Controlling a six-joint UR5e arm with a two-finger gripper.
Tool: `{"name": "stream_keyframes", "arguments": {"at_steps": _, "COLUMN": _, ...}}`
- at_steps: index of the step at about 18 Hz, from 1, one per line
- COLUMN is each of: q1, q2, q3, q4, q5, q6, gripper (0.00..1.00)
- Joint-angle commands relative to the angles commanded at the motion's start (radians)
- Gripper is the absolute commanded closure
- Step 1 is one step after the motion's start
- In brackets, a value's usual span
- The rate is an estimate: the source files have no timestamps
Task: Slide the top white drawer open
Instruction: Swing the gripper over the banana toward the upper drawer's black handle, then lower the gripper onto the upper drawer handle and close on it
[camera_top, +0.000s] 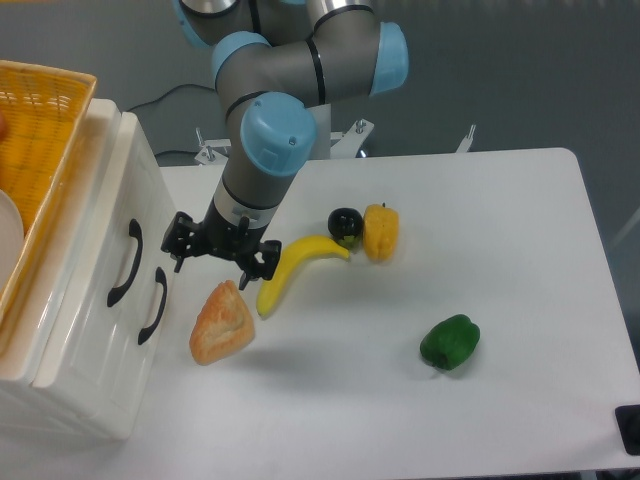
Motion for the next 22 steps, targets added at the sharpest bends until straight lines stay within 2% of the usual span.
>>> {"name": "stream_keyframes", "arguments": {"at_steps": 7, "q1": -0.023, "q2": 0.012, "q3": 0.000, "q4": -0.012, "q5": -0.071, "q6": -0.052, "gripper": 0.00}}
{"name": "stream_keyframes", "arguments": {"at_steps": 12, "q1": -0.037, "q2": 0.005, "q3": 0.000, "q4": -0.044, "q5": -0.077, "q6": -0.052, "gripper": 0.00}}
{"name": "stream_keyframes", "arguments": {"at_steps": 22, "q1": -0.032, "q2": -0.002, "q3": 0.000, "q4": -0.048, "q5": -0.091, "q6": -0.043, "gripper": 0.00}}
